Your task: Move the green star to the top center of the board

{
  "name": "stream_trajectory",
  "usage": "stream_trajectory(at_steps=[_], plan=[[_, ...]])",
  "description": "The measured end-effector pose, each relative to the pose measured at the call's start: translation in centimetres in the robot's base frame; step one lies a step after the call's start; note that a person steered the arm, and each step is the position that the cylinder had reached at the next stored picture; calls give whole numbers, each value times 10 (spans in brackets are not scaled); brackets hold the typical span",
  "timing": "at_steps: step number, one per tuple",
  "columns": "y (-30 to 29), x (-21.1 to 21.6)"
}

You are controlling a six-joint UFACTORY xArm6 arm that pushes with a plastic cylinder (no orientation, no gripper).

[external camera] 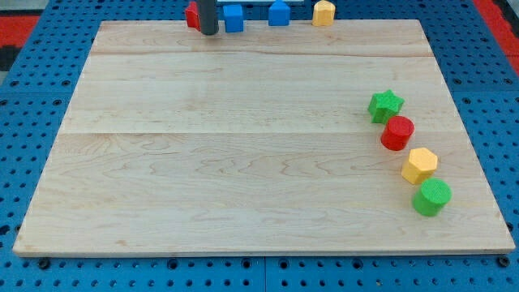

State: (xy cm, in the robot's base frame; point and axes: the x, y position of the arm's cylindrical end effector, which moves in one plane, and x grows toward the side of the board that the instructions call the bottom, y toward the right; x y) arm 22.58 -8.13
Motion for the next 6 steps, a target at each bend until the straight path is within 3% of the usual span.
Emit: stream_trajectory(at_steps=[1, 3, 5, 6], plan=[[35, -7], [36, -26], [212, 23], [303, 84]])
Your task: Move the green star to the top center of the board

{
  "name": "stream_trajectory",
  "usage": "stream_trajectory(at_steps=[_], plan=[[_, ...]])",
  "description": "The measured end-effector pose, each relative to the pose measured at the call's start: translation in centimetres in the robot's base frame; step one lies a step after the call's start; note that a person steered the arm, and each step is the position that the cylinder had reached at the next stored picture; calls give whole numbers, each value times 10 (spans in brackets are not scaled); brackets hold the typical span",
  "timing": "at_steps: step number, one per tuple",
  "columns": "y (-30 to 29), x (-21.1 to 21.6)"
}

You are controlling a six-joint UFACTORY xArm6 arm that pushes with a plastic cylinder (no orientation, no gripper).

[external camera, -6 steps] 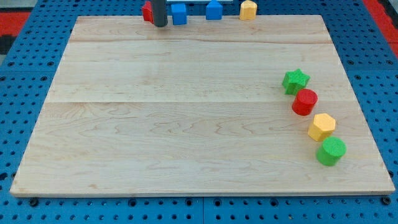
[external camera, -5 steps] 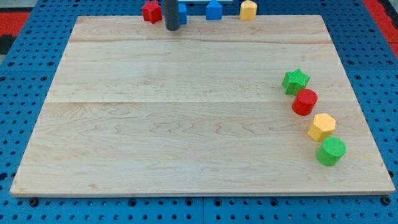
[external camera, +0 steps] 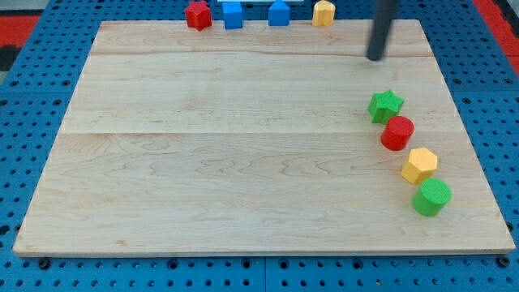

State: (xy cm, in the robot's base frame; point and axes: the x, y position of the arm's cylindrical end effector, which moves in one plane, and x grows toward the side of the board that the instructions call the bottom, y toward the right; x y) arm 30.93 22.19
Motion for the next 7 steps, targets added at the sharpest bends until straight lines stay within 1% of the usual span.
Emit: stream_trajectory(at_steps=[1, 2, 3, 4, 7], plan=[[66, 72], [41, 125], [-31, 127], [-64, 112], [-40, 41]])
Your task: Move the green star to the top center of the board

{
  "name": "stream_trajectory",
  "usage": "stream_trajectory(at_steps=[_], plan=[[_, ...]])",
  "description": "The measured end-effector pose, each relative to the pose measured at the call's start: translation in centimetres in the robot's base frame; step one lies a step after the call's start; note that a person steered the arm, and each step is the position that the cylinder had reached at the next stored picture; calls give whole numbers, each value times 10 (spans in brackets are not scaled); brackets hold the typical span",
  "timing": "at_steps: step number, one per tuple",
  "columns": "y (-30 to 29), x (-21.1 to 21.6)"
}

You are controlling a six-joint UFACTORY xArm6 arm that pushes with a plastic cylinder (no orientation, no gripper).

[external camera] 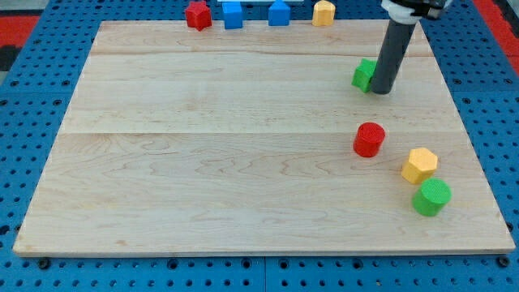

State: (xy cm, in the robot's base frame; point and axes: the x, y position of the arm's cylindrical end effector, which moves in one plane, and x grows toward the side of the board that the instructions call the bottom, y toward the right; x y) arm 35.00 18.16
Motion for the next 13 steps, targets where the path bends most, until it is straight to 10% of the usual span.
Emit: stream_trajectory(at_steps=[5, 12, 13], plan=[[68, -93], [-139, -99], [-87, -97]])
